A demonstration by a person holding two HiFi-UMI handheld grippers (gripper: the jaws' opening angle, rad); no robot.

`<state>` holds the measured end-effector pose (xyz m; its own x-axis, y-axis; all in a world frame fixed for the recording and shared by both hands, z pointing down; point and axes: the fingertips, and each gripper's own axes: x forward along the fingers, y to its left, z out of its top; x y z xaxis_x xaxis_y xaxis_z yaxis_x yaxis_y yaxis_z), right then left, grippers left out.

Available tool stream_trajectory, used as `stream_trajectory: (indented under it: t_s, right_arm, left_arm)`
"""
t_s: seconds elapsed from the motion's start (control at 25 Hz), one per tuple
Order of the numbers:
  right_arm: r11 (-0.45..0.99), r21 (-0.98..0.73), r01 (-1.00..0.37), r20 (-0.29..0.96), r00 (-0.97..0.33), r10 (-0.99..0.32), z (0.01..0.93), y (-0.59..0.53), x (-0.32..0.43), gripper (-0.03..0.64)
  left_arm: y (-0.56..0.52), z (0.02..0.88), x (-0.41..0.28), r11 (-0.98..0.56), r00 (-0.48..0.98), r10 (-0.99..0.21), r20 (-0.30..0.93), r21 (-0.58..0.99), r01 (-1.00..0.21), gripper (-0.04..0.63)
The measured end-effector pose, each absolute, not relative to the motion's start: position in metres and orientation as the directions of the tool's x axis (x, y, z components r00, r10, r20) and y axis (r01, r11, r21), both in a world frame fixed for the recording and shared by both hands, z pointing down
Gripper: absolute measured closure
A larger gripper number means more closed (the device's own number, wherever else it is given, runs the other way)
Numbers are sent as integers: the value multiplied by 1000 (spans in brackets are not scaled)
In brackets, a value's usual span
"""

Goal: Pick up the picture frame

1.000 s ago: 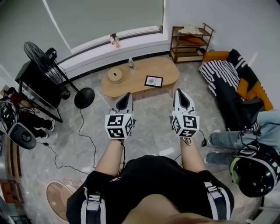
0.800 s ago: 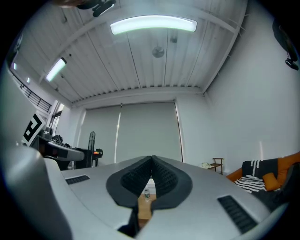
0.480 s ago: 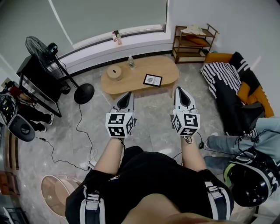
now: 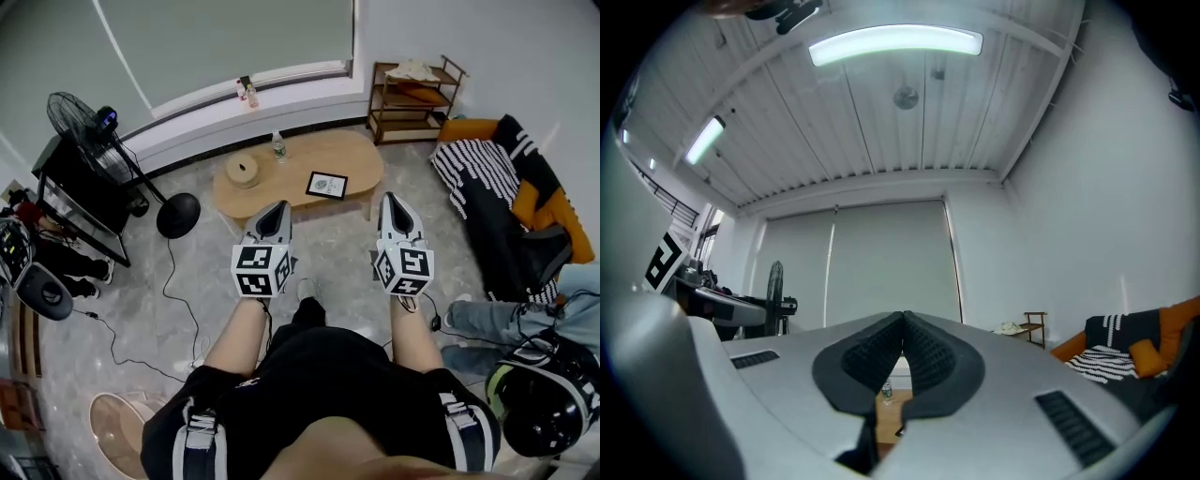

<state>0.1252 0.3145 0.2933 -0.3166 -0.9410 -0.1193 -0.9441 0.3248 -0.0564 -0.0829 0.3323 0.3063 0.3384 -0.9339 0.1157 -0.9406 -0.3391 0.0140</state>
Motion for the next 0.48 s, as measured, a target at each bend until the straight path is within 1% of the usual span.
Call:
stream_trajectory:
  t_s: [0.16, 0.48]
  right_arm:
    - [317, -62, -946, -114, -309, -944, 294, 275, 117, 600]
    - [286, -50, -957, -111, -280, -954, 278, 171, 97, 600]
  left_arm:
    - [291, 307, -88, -358, 357, -927, 112, 17, -934, 575]
    - [175, 292, -105, -397, 398, -911, 108, 25, -917, 574]
